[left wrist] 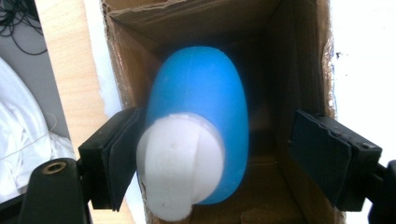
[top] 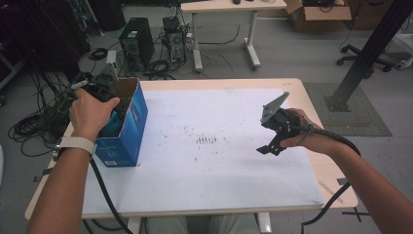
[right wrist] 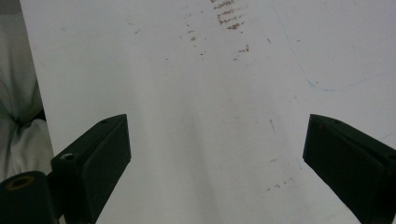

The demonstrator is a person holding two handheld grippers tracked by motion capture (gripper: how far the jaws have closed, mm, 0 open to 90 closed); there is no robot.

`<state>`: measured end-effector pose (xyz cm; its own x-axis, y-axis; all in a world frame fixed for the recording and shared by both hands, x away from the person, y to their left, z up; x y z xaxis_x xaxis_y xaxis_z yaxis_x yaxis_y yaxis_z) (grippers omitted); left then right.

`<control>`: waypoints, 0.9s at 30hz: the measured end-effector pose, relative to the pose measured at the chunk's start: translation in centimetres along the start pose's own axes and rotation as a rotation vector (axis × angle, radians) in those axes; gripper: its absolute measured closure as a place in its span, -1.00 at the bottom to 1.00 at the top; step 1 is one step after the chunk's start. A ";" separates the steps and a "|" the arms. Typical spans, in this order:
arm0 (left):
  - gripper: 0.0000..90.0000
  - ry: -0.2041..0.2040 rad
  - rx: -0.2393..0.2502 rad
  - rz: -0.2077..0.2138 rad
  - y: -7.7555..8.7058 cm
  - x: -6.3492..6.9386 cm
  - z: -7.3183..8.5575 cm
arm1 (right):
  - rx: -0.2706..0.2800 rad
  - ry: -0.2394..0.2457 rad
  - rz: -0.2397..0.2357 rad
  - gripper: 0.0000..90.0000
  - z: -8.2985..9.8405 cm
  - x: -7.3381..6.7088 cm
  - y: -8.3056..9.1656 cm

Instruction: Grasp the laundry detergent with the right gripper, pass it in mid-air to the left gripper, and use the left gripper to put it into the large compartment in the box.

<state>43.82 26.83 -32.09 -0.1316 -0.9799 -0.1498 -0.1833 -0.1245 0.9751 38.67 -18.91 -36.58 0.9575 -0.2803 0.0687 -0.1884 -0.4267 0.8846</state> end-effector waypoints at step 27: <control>-0.61 -0.151 0.150 0.016 9.8 3.0 -0.1 | 0.010 0.002 0.016 -0.83 -0.3 -0.3 1.1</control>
<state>41.68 22.63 -22.99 -0.2778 -0.9459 -0.1679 -0.3213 -0.0732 0.9442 38.24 -19.07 -35.50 0.9548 -0.2851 0.0839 -0.2058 -0.4306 0.8788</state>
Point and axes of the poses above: each handheld gripper's, and its own axes: y roughly backward along the jaws, z roughly out of its underside, x roughly to its right, the point moved 7 cm from there along -y, roughly forward along the jaws, and after that the axes turned 1 degree about -x, right-handed, at the moved point
